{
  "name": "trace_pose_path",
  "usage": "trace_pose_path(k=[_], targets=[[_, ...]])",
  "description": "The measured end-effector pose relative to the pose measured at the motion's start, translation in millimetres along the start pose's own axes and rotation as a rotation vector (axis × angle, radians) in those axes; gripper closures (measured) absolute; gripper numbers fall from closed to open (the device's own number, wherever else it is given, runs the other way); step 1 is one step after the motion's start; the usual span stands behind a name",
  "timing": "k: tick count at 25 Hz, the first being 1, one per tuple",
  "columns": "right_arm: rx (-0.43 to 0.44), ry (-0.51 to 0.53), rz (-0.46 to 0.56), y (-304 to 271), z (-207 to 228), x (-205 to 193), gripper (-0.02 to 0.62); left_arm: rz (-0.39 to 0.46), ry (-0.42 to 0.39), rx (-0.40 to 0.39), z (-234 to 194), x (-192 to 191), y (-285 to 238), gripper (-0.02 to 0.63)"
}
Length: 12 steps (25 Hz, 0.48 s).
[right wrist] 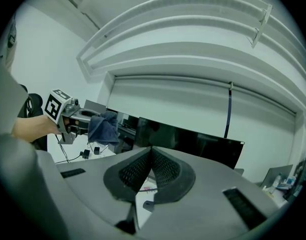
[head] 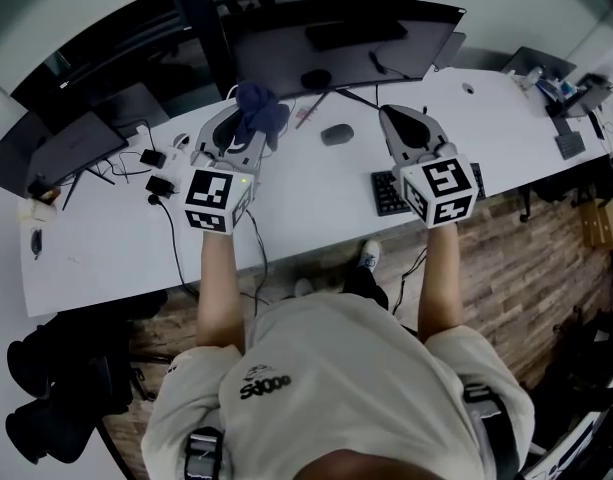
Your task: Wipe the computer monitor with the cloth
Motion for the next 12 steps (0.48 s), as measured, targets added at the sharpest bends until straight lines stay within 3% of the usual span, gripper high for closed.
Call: trace_pose_path(k=[12], targets=[[0.021,0.003,0.012,-4,-21,13,0.601,-0.016,-0.044,0.008,-1,2,15,0.488]])
Point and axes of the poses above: the fingertips, and each gripper's own axes: y backward along the fingers, z to its right, x out of its top, the point moved 7 cm from there along y, backward along the fingers, and after that the axes turned 12 degrees about y, right-handed, at the moved point
